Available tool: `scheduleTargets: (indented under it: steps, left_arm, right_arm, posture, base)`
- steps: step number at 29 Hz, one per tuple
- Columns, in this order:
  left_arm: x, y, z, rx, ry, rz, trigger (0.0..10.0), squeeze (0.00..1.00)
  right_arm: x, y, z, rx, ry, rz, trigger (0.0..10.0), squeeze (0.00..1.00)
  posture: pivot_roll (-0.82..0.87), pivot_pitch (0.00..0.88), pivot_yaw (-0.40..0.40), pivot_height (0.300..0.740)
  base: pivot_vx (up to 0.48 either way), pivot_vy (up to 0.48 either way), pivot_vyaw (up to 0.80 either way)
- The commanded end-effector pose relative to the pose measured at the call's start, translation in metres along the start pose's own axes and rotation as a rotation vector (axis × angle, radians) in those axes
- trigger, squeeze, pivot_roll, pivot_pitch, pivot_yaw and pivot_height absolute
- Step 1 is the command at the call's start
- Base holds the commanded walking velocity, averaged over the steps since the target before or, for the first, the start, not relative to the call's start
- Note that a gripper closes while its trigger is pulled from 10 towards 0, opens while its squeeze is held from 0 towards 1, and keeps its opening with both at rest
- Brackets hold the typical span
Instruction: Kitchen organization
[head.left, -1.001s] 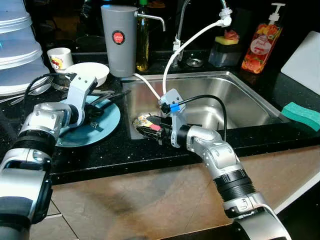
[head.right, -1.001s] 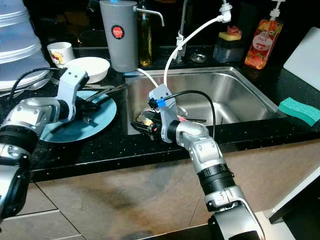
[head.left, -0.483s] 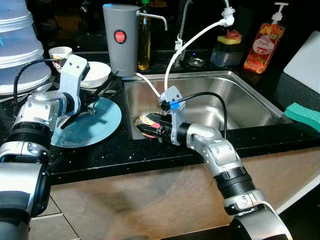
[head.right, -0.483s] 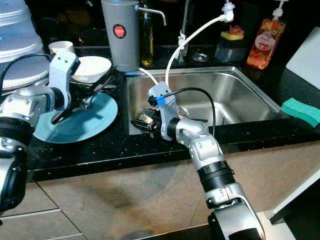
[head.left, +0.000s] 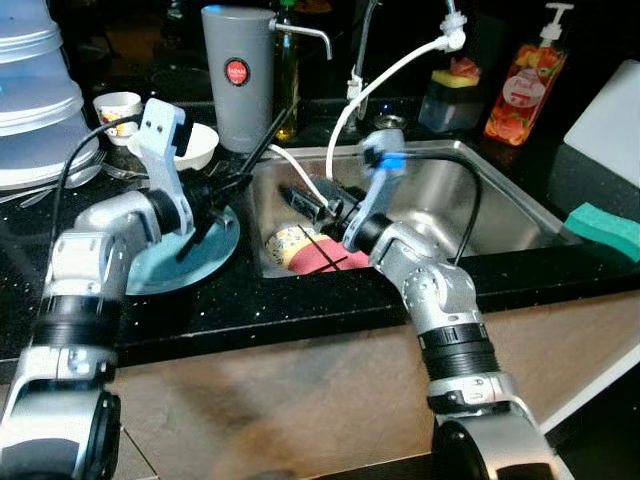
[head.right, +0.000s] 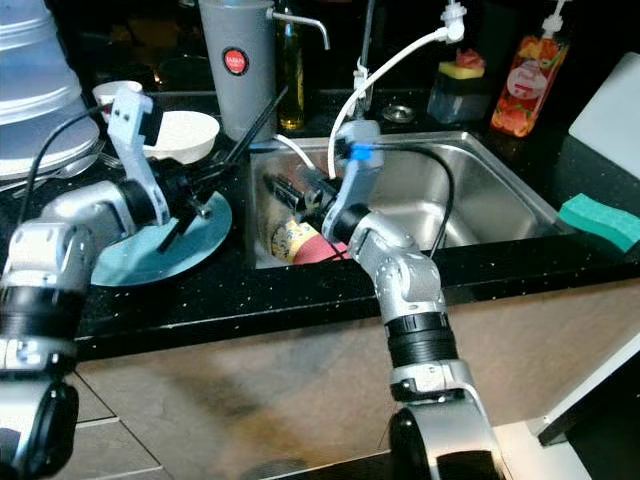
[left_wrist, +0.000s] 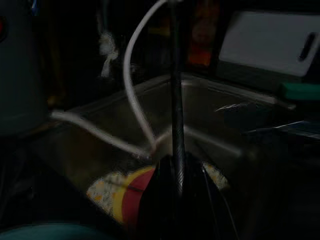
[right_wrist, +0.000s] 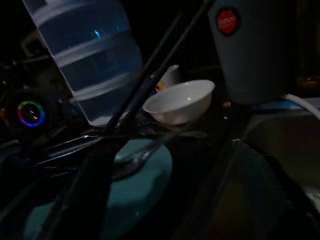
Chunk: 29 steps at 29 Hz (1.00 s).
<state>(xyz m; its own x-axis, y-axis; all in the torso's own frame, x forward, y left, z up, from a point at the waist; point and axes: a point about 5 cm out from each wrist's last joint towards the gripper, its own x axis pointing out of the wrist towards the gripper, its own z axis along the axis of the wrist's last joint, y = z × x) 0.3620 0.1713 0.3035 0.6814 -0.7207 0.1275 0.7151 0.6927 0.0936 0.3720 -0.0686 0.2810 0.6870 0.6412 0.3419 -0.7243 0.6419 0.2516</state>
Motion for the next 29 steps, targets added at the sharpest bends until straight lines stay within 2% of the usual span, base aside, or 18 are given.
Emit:
scheduleTargets:
  steps: [1,9,10,11,15,17,21,27,28,29]
  left_arm:
    - [-0.002,-0.006,-0.002,-0.02,-0.004,-0.012,0.0,0.0]
    - [-0.003,-0.014,-0.005,-0.04,-0.004,-0.026,0.0,0.0]
    - [-0.003,-0.017,-0.005,-0.044,-0.007,-0.033,0.0,0.0]
    - [-0.002,-0.02,-0.006,-0.046,-0.006,-0.042,0.0,0.0]
    - [0.0,-0.033,-0.009,-0.054,-0.008,-0.072,0.0,0.0]
    - [0.0,-0.033,-0.009,-0.054,-0.008,-0.072,0.0,0.0]
    - [0.003,-0.051,-0.014,-0.079,0.004,-0.137,0.0,0.0]
    - [0.003,-0.056,-0.016,-0.083,0.015,-0.147,0.0,0.0]
    - [0.003,-0.056,-0.016,-0.084,0.016,-0.145,0.0,0.0]
    - [0.003,-0.056,-0.016,-0.084,0.016,-0.141,0.0,0.0]
  right_arm:
    - [0.002,0.007,0.01,0.045,-0.054,0.028,10.0,1.0]
    - [0.004,0.015,0.01,0.086,-0.054,0.063,10.0,1.0]
    - [0.005,0.018,0.009,0.095,-0.049,0.068,10.0,0.22]
    - [0.006,0.02,0.008,0.11,-0.05,0.071,10.0,0.0]
    - [0.008,0.022,0.008,0.146,-0.057,0.055,10.0,0.0]
    - [0.008,0.022,0.008,0.146,-0.057,0.055,10.0,0.0]
    - [0.009,0.024,0.005,0.158,-0.054,0.041,10.0,0.0]
    - [0.01,0.026,0.006,0.167,-0.059,0.045,10.0,0.0]
    - [0.01,0.026,0.006,0.176,-0.063,0.041,2.3,0.0]
    - [0.011,0.025,0.007,0.185,-0.065,0.034,0.0,0.0]
  posture:
    - [0.06,0.088,-0.022,0.74]
    - [0.06,0.082,-0.027,0.74]
    - [0.06,0.079,-0.028,0.74]
    - [0.06,0.075,-0.028,0.74]
    - [0.06,0.071,-0.026,0.74]
    - [0.06,0.071,-0.026,0.74]
    - [0.06,0.057,-0.024,0.74]
    - [0.06,0.054,-0.025,0.74]
    - [0.06,0.053,-0.026,0.74]
    - [0.06,0.053,-0.027,0.74]
  base:
    - [0.0,0.0,0.0]
    - [0.0,0.0,0.0]
    - [0.0,0.0,0.0]
    - [0.0,0.0,0.0]
    - [0.0,0.0,0.0]
    - [0.0,0.0,0.0]
    - [0.0,0.0,0.0]
    - [0.0,0.0,0.0]
    - [0.0,0.0,0.0]
    - [0.0,0.0,0.0]
